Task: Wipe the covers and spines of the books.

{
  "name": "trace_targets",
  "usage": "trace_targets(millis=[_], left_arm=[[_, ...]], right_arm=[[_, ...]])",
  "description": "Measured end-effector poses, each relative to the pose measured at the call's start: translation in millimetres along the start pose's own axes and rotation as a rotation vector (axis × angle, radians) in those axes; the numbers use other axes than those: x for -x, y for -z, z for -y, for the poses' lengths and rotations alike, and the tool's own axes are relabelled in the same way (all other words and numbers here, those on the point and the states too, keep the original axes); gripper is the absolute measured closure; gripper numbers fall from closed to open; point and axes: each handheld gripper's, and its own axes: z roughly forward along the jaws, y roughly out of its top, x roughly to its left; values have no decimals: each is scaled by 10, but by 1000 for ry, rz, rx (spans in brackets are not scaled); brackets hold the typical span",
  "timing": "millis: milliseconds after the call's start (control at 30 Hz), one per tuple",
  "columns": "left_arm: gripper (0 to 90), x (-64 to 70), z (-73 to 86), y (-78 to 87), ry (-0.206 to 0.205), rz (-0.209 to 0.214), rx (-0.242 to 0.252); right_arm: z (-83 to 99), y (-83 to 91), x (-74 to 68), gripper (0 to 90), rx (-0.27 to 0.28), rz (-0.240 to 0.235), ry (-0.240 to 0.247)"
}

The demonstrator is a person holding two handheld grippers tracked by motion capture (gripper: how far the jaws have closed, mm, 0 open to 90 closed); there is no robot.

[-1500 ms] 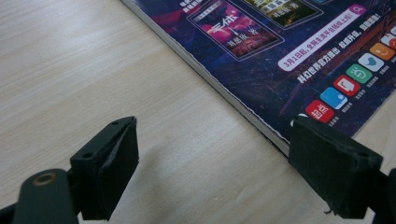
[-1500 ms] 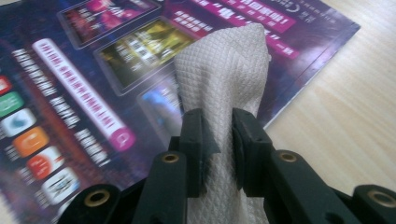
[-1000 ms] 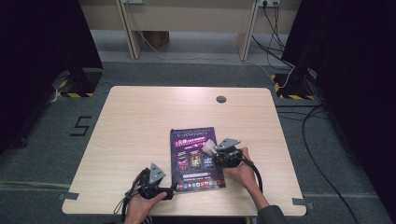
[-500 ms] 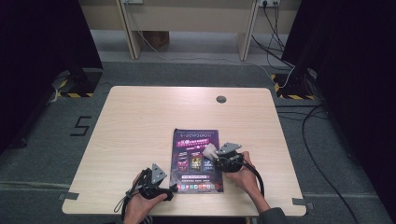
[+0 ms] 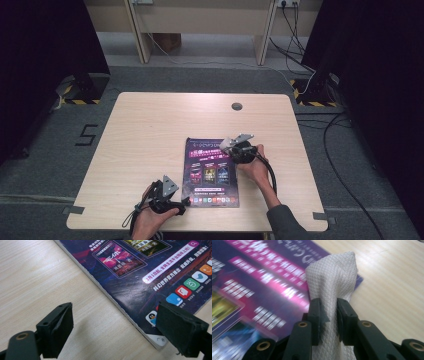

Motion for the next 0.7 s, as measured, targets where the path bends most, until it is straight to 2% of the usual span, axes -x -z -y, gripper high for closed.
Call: trace_targets(millis=[233, 333, 467, 700], left_arm=[[138, -7, 1, -2, 4, 2, -1], [137, -9, 1, -4, 5, 4, 0], [136, -17, -2, -6, 7, 10, -4], [134, -23, -4, -9, 9, 12, -7]], right_arm=[[-197, -164, 142, 752, -32, 45, -48], [-257, -200, 125, 756, -42, 58, -36], [-333, -249, 32, 757, -39, 45, -12], [-501, -367, -216, 758, -20, 21, 17]])
